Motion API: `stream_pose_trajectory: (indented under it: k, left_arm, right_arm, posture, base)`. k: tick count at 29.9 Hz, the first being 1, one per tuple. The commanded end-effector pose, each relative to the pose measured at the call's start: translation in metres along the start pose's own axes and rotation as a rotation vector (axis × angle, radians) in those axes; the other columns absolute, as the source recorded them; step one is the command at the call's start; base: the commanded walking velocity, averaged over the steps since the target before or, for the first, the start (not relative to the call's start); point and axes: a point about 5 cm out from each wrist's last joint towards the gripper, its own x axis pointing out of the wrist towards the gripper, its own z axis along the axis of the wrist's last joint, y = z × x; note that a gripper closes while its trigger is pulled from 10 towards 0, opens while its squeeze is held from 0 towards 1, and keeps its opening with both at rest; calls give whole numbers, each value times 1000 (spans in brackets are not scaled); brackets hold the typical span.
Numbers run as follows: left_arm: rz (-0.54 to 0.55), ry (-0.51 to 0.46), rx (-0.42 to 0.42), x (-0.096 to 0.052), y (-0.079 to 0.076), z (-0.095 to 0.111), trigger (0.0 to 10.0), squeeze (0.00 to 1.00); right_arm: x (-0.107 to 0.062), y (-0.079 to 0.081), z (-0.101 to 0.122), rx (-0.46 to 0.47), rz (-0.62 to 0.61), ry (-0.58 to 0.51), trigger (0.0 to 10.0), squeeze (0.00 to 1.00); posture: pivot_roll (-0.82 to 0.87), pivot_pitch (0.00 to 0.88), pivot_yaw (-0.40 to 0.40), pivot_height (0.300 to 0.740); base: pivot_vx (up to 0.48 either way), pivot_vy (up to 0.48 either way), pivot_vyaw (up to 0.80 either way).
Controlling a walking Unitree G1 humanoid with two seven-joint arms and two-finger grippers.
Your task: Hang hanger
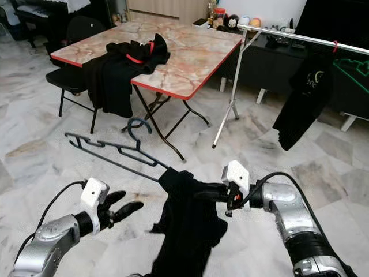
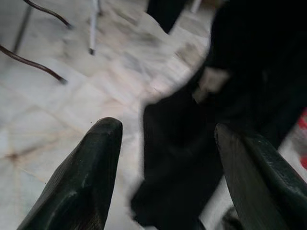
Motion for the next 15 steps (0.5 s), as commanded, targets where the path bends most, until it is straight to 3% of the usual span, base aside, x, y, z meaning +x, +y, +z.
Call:
stream_pose_trajectory:
  k: [1, 13, 15]
  left_arm:
    - [-49, 10, -12, 1, -5, 0, 10000, 0]
    - [-21, -14, -5, 6, 1, 6, 10000, 0]
    - [63, -13, 4, 7, 9, 3, 10000, 0]
  right_arm:
    - [-4, -1, 16, -36, 28, -51, 10000, 0]
    - [-3, 4, 35, -49, 136, -86, 10000, 0]
    - [-4, 3, 36, -45, 140, -75, 10000, 0]
  posture:
    - [-12, 0, -12, 740]
    - [-14, 0, -24, 740]
    - [-13, 0, -26, 740]
  base:
    - [0, 0, 0]
    - [0, 0, 0]
    - [0, 0, 0]
